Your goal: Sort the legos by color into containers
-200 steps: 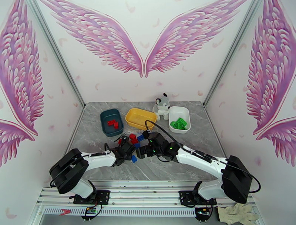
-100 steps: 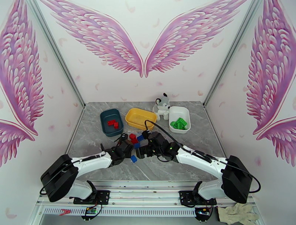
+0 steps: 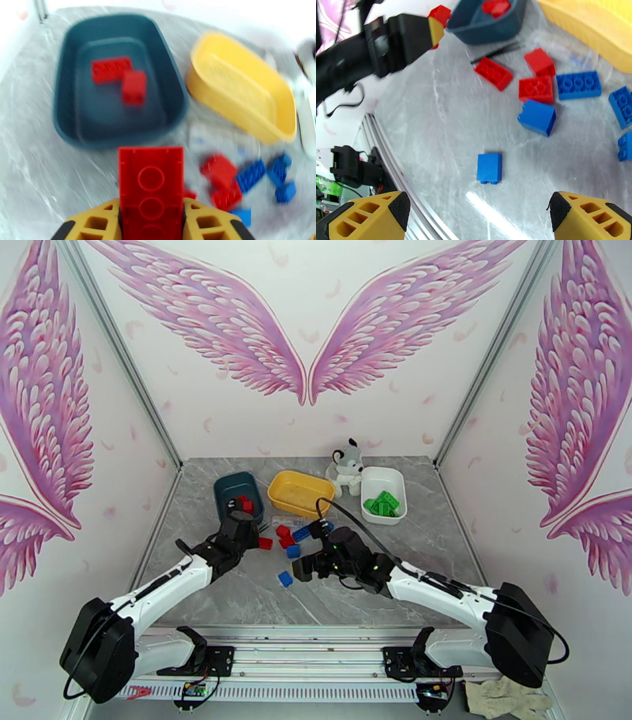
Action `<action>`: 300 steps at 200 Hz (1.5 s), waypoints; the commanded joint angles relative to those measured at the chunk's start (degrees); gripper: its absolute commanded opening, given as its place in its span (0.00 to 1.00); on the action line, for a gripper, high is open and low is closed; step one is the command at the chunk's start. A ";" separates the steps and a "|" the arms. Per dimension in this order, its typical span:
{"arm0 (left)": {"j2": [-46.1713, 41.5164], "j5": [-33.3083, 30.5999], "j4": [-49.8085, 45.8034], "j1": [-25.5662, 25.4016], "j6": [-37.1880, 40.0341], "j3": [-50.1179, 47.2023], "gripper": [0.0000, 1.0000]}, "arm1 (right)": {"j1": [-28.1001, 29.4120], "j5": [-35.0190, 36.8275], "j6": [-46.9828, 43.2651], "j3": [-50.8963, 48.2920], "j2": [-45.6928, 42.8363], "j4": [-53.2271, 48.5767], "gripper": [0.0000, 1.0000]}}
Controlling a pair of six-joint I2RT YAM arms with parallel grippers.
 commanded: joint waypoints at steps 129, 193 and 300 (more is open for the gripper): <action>10.60 1.43 -0.80 0.79 4.29 10.82 0.84 | -0.43 4.80 -1.39 -0.43 -1.11 0.33 0.99; 5.14 -2.88 -0.15 -7.24 3.07 -0.45 0.90 | -0.58 5.55 -1.53 2.39 3.67 -2.73 0.98; 14.26 5.61 13.20 -8.71 1.80 -9.54 0.99 | -1.01 5.21 -1.55 2.36 3.63 -3.19 0.98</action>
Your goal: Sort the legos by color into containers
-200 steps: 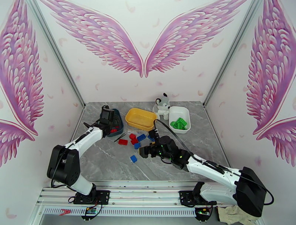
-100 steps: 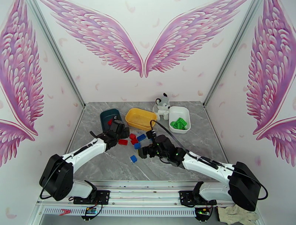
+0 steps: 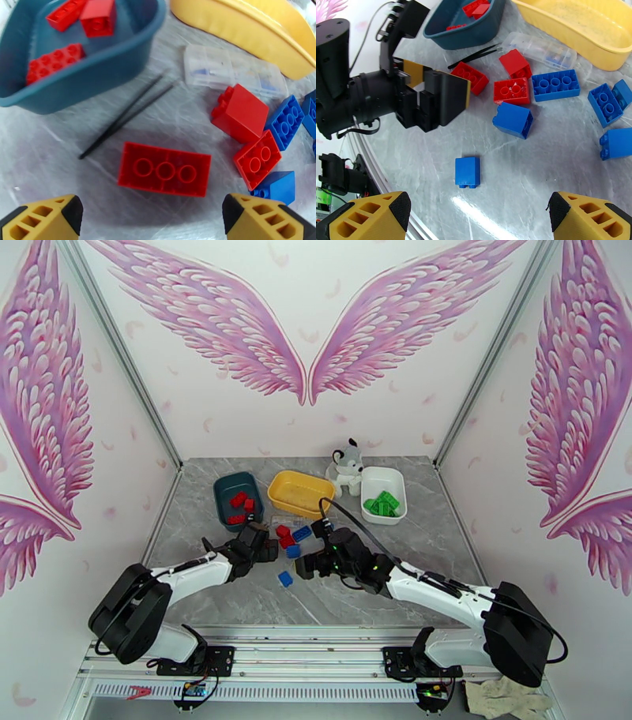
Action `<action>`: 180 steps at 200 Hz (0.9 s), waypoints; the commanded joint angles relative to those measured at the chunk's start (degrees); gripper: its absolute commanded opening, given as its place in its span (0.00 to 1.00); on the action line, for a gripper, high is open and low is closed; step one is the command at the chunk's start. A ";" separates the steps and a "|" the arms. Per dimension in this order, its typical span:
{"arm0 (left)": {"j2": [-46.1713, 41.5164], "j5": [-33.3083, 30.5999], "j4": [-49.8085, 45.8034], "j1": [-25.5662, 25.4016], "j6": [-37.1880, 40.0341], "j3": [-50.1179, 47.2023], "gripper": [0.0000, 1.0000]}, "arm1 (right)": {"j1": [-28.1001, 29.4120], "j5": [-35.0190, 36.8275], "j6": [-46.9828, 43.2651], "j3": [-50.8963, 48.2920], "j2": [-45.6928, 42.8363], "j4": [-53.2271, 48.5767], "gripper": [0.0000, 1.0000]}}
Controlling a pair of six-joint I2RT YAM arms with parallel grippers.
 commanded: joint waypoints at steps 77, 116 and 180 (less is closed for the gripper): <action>8.86 -0.90 1.44 0.68 0.64 3.88 0.99 | -0.82 0.79 -0.64 1.62 -0.24 -1.08 0.98; 12.81 -0.65 0.21 1.50 2.27 8.15 0.94 | -0.84 0.68 -0.55 1.61 -0.38 -1.14 0.99; 14.83 -0.76 -1.07 1.29 4.14 11.12 0.86 | -1.17 0.61 -0.46 1.45 -0.77 -1.27 0.99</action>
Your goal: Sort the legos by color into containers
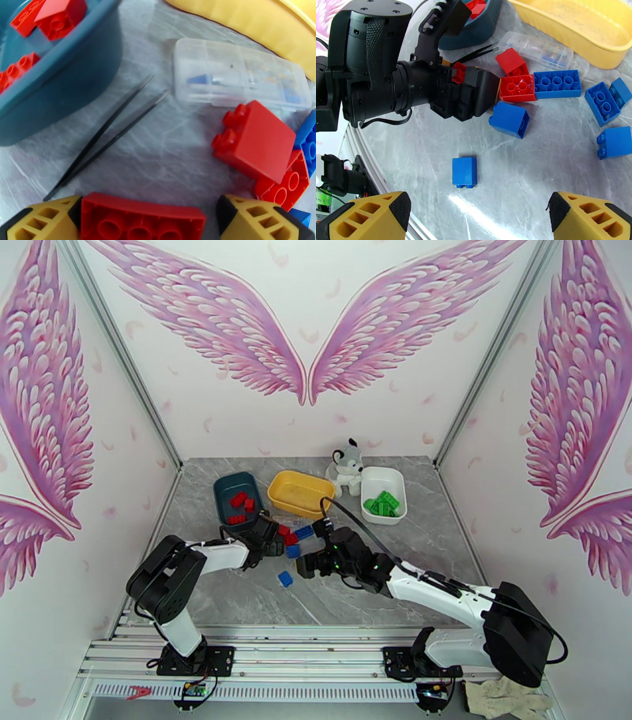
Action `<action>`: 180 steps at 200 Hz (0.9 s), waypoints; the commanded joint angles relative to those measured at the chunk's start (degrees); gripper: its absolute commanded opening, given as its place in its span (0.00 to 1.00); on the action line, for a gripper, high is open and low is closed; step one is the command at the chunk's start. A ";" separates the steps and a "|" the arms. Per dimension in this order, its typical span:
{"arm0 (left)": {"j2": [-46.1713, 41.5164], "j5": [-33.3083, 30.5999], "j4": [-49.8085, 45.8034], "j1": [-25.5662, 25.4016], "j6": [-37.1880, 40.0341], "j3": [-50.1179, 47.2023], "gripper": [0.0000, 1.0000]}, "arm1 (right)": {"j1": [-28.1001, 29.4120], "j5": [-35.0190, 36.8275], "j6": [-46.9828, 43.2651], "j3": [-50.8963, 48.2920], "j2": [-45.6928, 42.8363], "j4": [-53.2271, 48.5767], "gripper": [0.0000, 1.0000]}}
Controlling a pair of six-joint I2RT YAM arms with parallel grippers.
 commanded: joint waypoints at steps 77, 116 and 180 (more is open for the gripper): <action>-3.64 0.06 -2.67 -2.35 1.58 -0.16 0.68 | -0.87 0.55 -0.46 1.37 -0.64 -0.97 0.98; -11.96 1.51 -3.44 -2.23 0.49 -2.12 0.67 | -0.91 -0.16 -0.64 1.35 -0.36 -0.03 0.98; -18.32 2.05 -7.66 5.81 0.61 3.02 0.66 | -1.08 -1.68 -0.39 1.03 -0.06 1.41 0.98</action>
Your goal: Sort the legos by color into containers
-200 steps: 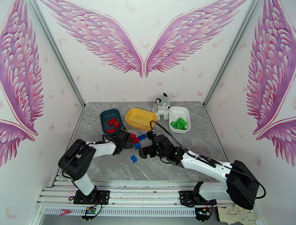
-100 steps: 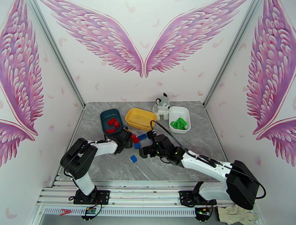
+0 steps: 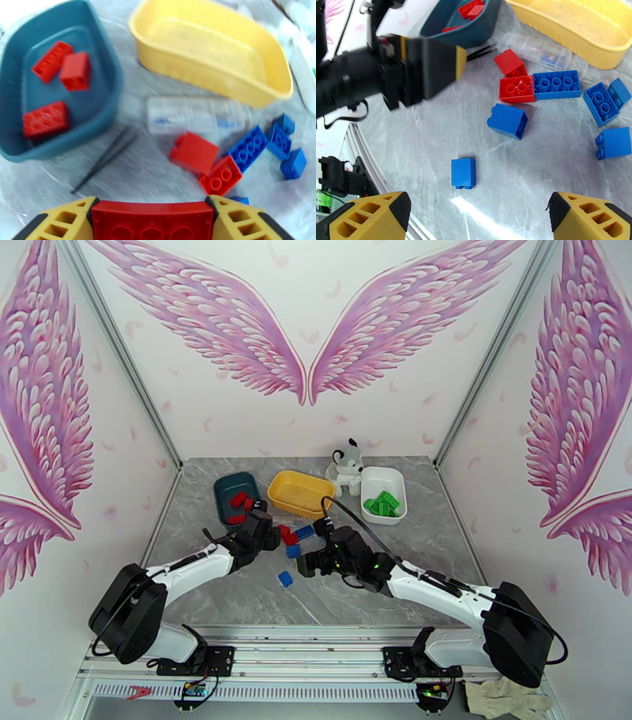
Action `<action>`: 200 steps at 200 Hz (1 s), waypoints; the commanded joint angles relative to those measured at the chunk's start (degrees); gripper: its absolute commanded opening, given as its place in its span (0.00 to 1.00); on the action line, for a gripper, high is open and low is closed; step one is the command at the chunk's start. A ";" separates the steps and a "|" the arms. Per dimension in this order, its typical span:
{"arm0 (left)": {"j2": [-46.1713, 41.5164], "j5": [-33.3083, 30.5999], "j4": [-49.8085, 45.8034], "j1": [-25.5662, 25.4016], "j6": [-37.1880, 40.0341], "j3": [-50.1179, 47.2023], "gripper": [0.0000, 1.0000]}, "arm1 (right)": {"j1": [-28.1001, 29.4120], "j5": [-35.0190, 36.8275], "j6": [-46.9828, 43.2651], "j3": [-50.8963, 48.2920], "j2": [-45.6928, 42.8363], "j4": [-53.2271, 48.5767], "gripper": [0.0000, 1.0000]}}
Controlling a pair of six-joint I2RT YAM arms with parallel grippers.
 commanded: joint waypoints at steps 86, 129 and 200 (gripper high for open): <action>9.98 0.09 -7.14 13.56 1.44 19.52 0.93 | -0.71 -1.22 -0.29 1.00 -0.43 0.91 0.98; 7.00 1.42 -4.00 11.13 1.74 14.51 0.93 | -0.89 -0.82 -0.29 0.83 -0.64 0.77 0.98; 4.17 2.20 -1.81 -0.34 6.26 8.91 0.84 | -1.39 -0.71 -0.02 2.42 2.12 -0.98 0.85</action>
